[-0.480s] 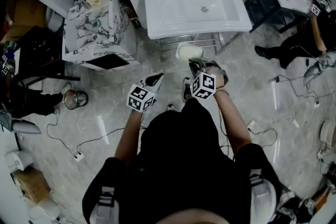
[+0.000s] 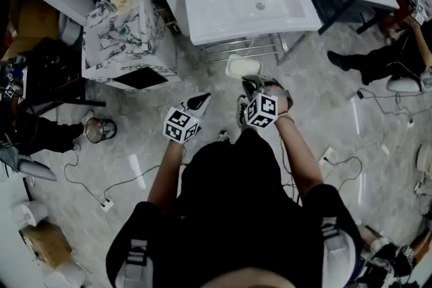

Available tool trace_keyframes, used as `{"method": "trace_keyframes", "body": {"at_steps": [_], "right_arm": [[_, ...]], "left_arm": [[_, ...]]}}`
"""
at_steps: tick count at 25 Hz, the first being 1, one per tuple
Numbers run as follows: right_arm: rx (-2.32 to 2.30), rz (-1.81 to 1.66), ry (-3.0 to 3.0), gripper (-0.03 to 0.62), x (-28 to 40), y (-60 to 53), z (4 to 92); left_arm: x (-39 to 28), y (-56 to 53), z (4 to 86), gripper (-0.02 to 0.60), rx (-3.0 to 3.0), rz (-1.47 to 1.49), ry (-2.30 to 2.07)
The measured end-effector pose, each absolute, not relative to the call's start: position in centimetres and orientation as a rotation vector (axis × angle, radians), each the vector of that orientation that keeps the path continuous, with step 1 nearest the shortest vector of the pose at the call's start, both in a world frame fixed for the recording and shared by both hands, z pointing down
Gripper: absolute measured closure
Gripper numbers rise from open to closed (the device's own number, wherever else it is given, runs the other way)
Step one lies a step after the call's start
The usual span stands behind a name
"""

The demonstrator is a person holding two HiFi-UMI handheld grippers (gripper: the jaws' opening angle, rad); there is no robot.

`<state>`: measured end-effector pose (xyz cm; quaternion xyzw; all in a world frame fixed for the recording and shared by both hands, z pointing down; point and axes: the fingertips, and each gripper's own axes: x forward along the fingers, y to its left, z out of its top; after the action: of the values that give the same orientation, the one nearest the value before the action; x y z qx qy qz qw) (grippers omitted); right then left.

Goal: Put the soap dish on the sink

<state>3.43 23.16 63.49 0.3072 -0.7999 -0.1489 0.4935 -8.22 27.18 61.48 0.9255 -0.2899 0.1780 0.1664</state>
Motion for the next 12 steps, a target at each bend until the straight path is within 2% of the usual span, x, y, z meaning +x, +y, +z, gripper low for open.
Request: {"method": "trace_keyframes", "body": {"at_steps": [12], "right_arm": [[0.737,-0.366,-1.941,0.579,2.6,22.8,63.3]], "left_arm": [[-9.5,26.7,61.4,0.581,2.642,0.517,-0.832]]}}
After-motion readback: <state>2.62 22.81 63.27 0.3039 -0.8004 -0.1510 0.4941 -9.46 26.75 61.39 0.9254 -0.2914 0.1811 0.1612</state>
